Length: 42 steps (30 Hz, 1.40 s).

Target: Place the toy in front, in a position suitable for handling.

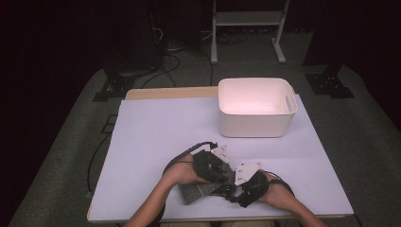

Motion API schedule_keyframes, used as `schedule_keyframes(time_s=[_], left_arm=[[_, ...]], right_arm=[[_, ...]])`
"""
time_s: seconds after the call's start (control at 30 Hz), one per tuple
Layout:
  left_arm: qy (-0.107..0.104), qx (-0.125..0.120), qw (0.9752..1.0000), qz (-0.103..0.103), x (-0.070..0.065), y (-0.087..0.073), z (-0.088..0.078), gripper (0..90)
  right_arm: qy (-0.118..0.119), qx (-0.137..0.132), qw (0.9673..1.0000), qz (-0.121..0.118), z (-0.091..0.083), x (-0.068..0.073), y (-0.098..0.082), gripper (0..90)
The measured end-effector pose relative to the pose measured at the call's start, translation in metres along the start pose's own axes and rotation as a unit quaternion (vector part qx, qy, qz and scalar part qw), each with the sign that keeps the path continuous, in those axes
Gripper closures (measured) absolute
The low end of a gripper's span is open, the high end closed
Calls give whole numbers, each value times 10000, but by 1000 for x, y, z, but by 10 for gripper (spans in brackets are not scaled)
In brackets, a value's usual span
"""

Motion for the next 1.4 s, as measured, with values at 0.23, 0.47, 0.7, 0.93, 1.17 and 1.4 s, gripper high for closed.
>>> schedule_keyframes(time_s=[0.23, 0.47, 0.7, 0.93, 1.17, 1.4], left_arm=[[129, 219, 9997, -47, 4, -12, -11, 771], [425, 375, 9977, -382, 11, -47, -44, 767], [303, 311, 9976, -536, 9, -51, -48, 758], [34, 171, 9990, -417, 5, -32, -35, 759], [-144, 257, 9992, -256, -1, -19, -14, 758], [-161, 322, 9994, 7, -6, -5, -2, 748]], right_arm=[[77, -66, 9999, 58, 0, -2, -2, 234], [74, -54, 9999, -57, -1, -2, -2, 234], [66, -1, 9998, -180, -4, -4, -1, 234], [-20, 48, 10000, -27, -19, -12, -11, 233], [-88, 46, 9989, 449, -20, -19, -16, 227], [-118, 72, 9990, 430, -18, -19, -16, 223]])
Point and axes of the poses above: each handheld gripper's, and its own axes: z roughly forward along the jaws, y roughly out of its top, x roughly to its left, the point moved 5 cm from there along z, roughly forward along the jaws, and after that the axes turned 14 degrees about -x, right-handed, at the moved point
